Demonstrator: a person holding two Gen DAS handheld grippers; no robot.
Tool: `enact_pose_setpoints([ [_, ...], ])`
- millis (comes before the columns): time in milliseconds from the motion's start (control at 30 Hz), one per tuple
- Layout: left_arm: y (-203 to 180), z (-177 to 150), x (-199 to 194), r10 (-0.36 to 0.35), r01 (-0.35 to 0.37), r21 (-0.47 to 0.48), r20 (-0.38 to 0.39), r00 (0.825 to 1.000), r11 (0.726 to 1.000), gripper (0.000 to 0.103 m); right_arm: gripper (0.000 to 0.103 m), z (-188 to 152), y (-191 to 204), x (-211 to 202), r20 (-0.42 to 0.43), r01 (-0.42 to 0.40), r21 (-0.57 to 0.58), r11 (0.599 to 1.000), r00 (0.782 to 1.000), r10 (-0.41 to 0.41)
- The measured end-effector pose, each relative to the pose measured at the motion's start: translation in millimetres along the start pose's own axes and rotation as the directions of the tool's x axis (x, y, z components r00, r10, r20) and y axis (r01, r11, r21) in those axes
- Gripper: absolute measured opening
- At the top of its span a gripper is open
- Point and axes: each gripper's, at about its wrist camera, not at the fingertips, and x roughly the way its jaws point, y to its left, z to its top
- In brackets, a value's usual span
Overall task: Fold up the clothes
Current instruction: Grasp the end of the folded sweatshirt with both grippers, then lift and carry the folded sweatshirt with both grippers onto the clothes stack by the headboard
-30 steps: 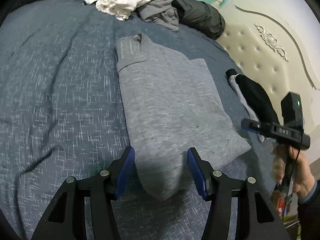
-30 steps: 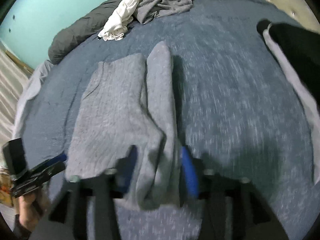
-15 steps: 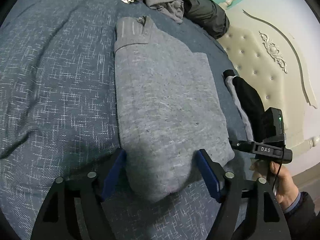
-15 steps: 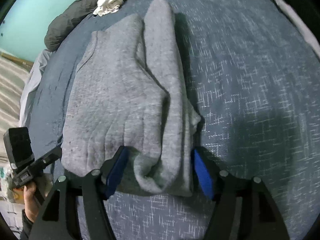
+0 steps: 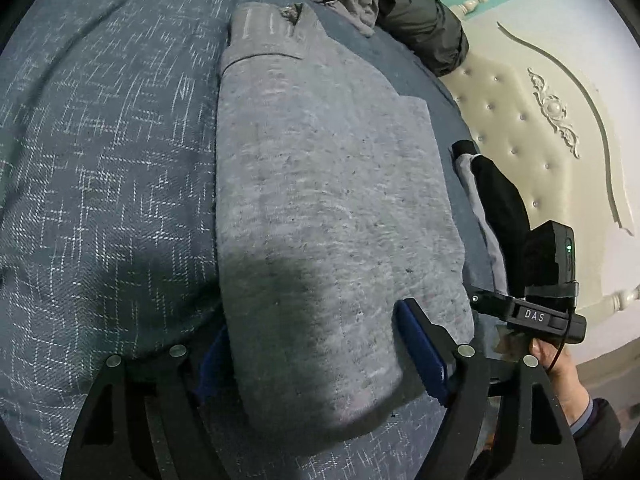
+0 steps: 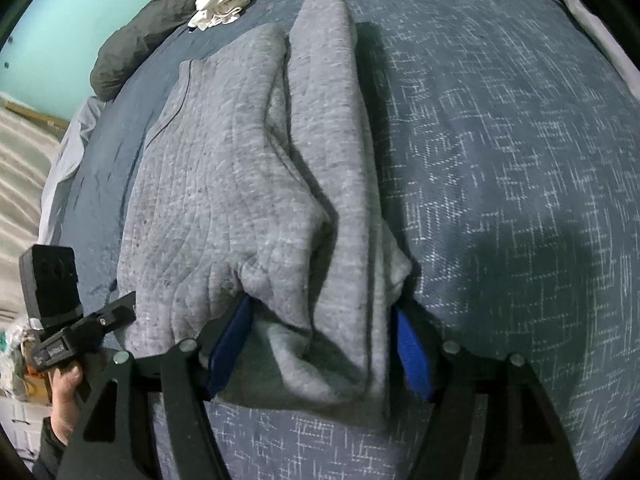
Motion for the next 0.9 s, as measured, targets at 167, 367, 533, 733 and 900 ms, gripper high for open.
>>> enact_pose_setpoints([
  [167,-8,1,0,0.030,-0.030,0.042,0.008,1.000,0.999,0.078,0.043,-3,16,-1,0.019,0.031,-0.087,0.996,0.999,-0.029],
  [367,-17,3,1,0.065,-0.066,0.093,0.019,0.998,0.993,0.078,0.051,-3,3,7,0.022,-0.040,0.010,0.999,0.999,0.040],
  [533,-23,4,0,0.086,-0.089,0.133,0.032,0.996,0.987,0.077,0.047,-5,9,8,0.042,-0.025,-0.025,0.999,0.999,0.026],
  [733,-36,5,-10,0.095,-0.108,0.206,0.075,0.993,0.973,0.065,0.024,-13,25,-1,0.104,0.001,-0.117,0.993,0.995,0.012],
  [900,-54,9,-24,0.090,-0.117,0.253,0.114,0.989,0.960,0.059,0.021,-9,33,-20,0.175,-0.015,-0.168,0.986,0.984,0.045],
])
